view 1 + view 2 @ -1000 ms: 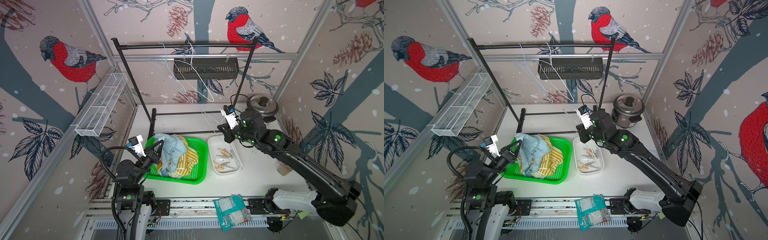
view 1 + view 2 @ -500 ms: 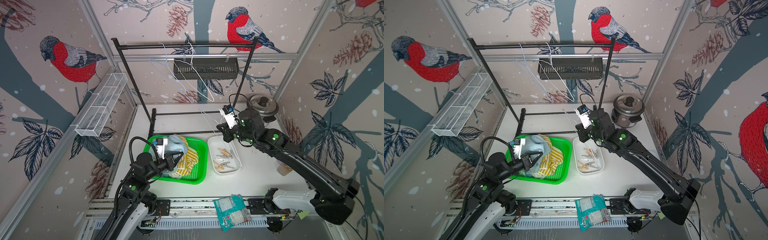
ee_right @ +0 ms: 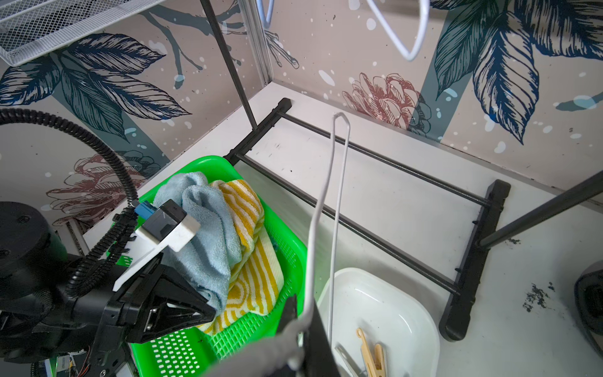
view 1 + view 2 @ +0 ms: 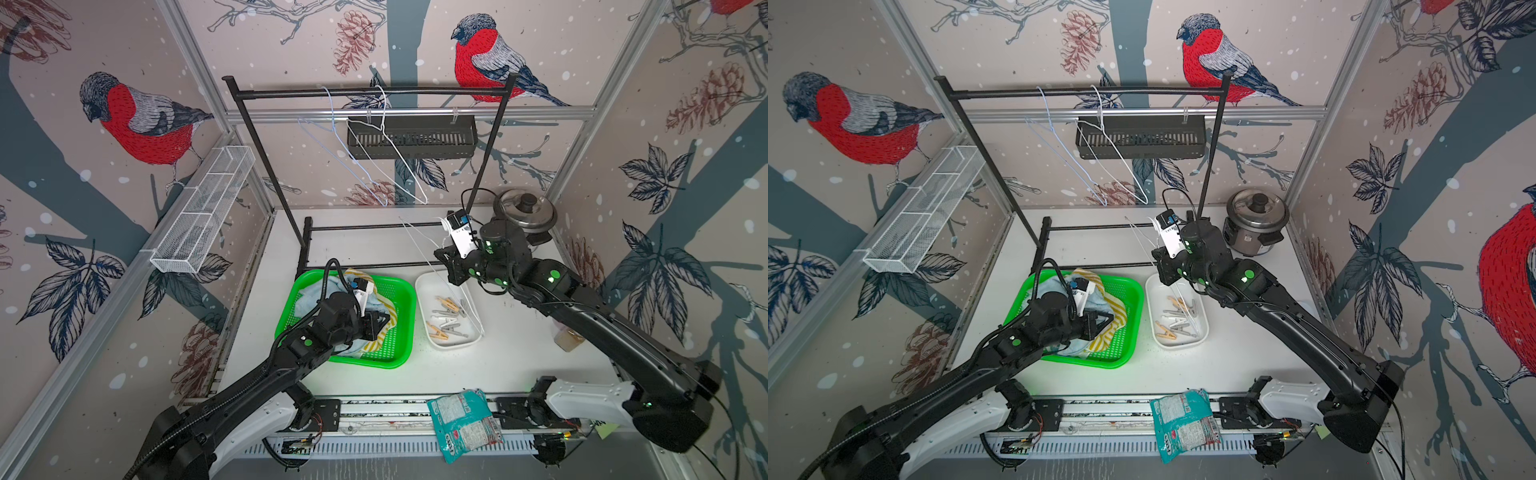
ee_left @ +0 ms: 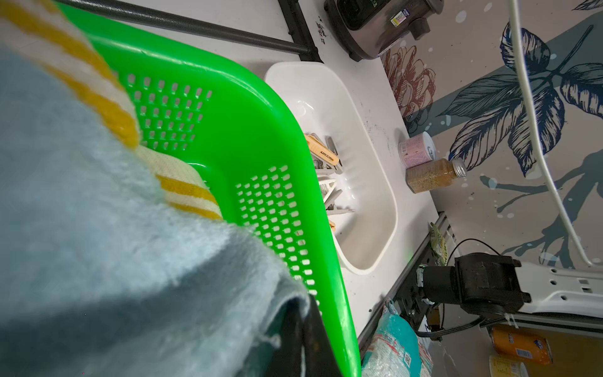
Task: Remove the clothespins securing towels to the hanger
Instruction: Place the towel in the basket.
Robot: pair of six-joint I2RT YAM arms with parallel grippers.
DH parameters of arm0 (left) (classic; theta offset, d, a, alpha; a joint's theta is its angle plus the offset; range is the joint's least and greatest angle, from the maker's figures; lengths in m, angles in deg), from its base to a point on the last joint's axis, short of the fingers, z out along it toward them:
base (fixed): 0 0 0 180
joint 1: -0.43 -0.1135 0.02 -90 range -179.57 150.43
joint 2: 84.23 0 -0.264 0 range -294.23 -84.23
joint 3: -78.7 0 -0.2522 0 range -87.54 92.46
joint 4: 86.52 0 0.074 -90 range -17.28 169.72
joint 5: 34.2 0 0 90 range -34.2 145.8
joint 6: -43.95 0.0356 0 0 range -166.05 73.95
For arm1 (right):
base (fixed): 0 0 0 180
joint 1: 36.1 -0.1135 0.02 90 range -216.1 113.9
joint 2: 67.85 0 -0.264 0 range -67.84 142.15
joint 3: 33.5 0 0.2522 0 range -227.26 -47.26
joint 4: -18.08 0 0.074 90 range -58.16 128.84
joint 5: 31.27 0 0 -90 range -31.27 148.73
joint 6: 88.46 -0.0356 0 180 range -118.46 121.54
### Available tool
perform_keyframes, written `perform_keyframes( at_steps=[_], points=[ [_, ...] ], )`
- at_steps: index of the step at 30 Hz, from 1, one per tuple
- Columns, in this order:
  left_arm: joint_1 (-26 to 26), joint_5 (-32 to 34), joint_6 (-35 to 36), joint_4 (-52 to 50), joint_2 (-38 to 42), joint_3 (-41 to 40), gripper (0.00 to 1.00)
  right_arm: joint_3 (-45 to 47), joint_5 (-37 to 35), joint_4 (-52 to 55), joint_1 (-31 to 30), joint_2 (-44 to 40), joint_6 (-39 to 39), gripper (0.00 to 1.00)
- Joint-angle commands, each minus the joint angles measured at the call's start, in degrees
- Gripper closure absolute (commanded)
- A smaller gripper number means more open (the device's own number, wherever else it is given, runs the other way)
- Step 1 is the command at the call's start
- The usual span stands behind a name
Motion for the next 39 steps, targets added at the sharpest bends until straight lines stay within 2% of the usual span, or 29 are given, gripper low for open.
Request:
perform_keyframes(
  at_steps=[1,11,15,18,21,28,32,36,39],
  points=[
    [0.2,-0.9,0.7,5.7,-2.9,-0.3,1.00,0.1,-0.1,-1.5,0.2,-0.3,0.5,0.99],
    [0.2,-2.6,0.7,11.3,-13.0,-2.1,1.00,0.6,-0.6,-1.3,0.3,-0.8,0.1,0.99],
    [0.2,-2.7,0.4,13.4,-14.5,-2.5,0.98,0.7,-0.6,-1.3,0.5,-0.9,-0.1,0.99],
    [0.2,-2.1,1.1,12.6,-13.7,-1.6,0.80,1.1,-0.2,-1.2,0.5,-1.0,0.1,0.99],
    [0.2,-0.7,2.3,8.7,-10.8,0.8,0.56,1.1,0.3,-0.6,0.8,-1.1,0.2,0.99],
    [0.2,2.8,5.9,-1.2,-1.9,7.6,0.26,2.3,4.9,-1.7,3.9,-2.7,-1.5,0.99],
    [0.2,2.9,8.7,-1.1,2.8,9.1,0.02,2.5,6.0,-0.8,5.5,-3.7,-1.8,0.99],
    [0.2,3.0,8.9,1.4,6.2,8.8,0.02,3.0,6.2,-0.1,6.7,-4.8,-2.2,0.99],
    [0.2,3.4,10.4,-1.6,6.2,10.9,0.01,3.5,6.3,0.0,7.6,-5.2,-2.4,0.99]
  ],
)
